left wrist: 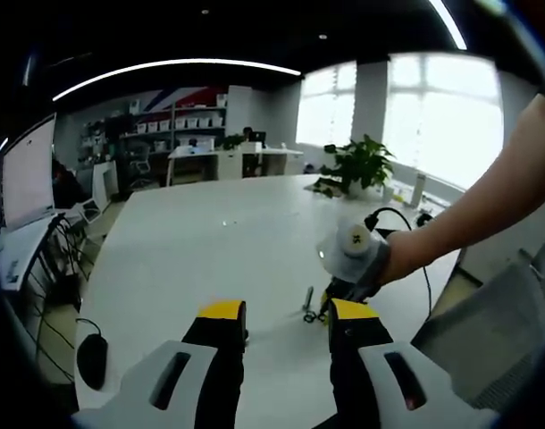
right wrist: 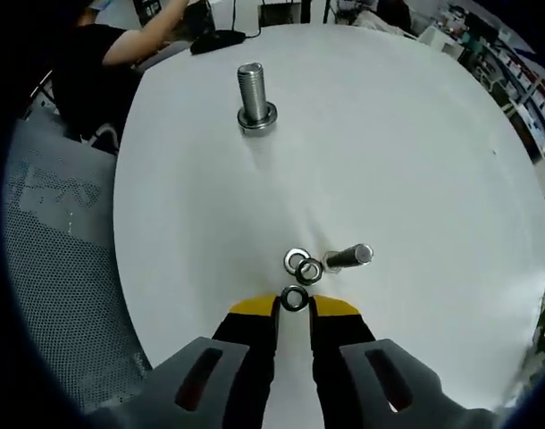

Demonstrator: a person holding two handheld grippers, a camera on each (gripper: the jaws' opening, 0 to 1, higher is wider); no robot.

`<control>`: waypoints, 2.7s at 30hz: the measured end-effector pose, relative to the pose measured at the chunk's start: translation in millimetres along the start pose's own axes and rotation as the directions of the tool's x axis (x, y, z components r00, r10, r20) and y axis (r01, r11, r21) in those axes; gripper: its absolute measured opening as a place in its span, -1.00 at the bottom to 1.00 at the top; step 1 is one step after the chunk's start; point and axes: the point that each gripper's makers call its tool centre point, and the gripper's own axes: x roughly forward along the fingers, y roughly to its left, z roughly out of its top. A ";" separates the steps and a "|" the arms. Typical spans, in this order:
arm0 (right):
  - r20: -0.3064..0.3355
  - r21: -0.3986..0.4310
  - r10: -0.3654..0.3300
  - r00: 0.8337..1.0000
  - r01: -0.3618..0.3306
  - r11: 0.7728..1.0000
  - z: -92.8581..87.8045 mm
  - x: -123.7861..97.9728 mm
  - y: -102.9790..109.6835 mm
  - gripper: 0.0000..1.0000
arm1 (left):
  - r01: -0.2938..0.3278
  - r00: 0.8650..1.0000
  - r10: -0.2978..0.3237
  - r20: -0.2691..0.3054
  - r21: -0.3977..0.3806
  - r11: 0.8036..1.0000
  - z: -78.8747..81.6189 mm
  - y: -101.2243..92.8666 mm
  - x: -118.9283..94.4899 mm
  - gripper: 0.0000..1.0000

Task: Place the washer onto the threaded stud by aligning its center hole with the stud, sliding it down to the base, and recovering from edge contact or off-axis alignment until the washer reaches the visible bottom stop.

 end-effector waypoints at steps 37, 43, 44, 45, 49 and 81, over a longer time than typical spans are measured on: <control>0.065 0.064 -0.026 0.998 0.022 0.998 3.2 -30.0 -5.3 -0.74 | 0.001 1.000 -0.001 0.001 0.001 1.000 1.4 0.3 1.8 -0.31; 0.109 0.056 -0.048 0.993 0.042 0.998 12.1 -47.7 -15.5 -0.74 | 0.001 1.000 -0.001 -0.002 0.004 1.000 0.6 -0.4 1.3 -0.31; 0.120 0.051 -0.052 0.991 0.046 0.998 14.9 -51.5 -17.4 -0.74 | 0.001 1.000 -0.001 -0.002 0.005 1.000 0.6 -0.6 1.2 -0.31; 0.125 0.050 -0.055 0.991 0.049 0.998 16.5 -53.7 -18.4 -0.74 | 0.000 1.000 0.000 -0.002 0.005 1.000 0.6 -0.5 1.2 -0.31; 0.152 0.038 -0.064 0.986 0.059 0.998 26.2 -62.3 -22.4 -0.74 | -0.003 1.000 0.003 -0.004 0.005 1.000 -0.2 0.1 1.2 -0.31; 0.103 -0.091 -0.042 0.994 0.051 0.995 47.1 -60.4 -29.9 -0.74 | -0.007 1.000 0.007 -0.019 0.002 1.000 -3.5 1.0 2.1 -0.31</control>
